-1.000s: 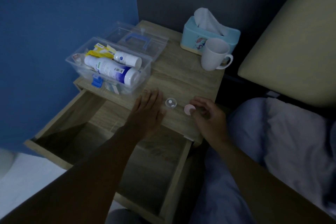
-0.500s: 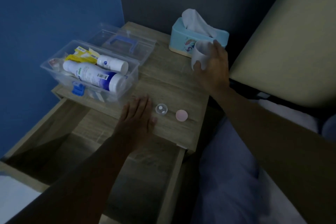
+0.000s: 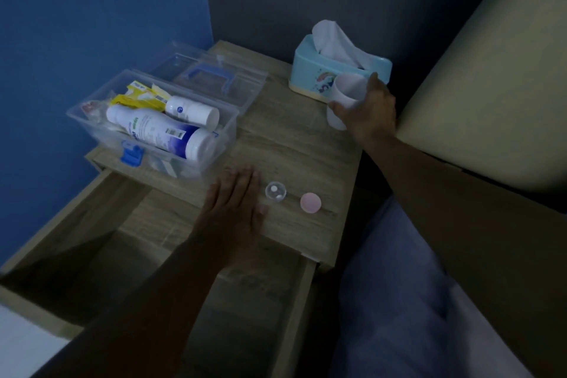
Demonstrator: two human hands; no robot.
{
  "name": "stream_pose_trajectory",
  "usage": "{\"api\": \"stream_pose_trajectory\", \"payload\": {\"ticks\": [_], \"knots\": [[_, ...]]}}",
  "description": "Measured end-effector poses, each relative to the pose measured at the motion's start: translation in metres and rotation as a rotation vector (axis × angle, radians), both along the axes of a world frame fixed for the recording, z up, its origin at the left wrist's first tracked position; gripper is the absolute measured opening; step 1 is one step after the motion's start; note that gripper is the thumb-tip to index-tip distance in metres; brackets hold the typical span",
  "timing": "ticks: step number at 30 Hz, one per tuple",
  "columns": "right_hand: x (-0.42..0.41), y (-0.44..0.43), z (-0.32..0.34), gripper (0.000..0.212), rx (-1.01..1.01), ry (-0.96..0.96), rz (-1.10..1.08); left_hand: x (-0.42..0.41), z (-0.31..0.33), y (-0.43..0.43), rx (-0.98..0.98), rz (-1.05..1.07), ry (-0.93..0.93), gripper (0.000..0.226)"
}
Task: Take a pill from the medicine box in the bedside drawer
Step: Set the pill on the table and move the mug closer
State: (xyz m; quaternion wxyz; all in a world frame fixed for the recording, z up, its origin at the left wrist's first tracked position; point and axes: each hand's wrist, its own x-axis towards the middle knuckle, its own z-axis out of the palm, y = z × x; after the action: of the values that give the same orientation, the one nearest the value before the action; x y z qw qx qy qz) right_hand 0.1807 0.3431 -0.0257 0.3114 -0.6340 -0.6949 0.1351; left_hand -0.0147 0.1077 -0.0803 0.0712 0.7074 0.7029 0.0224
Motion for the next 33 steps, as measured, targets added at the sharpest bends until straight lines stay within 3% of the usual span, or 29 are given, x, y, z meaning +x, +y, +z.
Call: {"api": "stream_pose_trajectory", "payload": {"ticks": [5, 9, 16, 23, 33], "knots": [[-0.003, -0.006, 0.007, 0.086, 0.061, 0.062, -0.012, 0.0, -0.001, 0.0, -0.001, -0.003, -0.016, 0.078], [-0.01, -0.025, 0.014, 0.095, 0.092, 0.118, 0.064, 0.0, -0.004, 0.001, 0.006, 0.011, -0.052, 0.069], [-0.024, -0.074, 0.024, 0.084, 0.116, 0.193, 0.204, -0.001, -0.006, 0.004, -0.013, 0.003, 0.006, 0.065], [-0.028, -0.102, 0.011, 0.102, 0.1, 0.182, 0.226, -0.002, -0.008, 0.004, -0.001, 0.007, -0.022, 0.064], [-0.024, -0.119, 0.006, 0.102, 0.085, 0.181, 0.23, -0.002, -0.009, 0.003, 0.035, 0.006, -0.061, 0.065]]}}
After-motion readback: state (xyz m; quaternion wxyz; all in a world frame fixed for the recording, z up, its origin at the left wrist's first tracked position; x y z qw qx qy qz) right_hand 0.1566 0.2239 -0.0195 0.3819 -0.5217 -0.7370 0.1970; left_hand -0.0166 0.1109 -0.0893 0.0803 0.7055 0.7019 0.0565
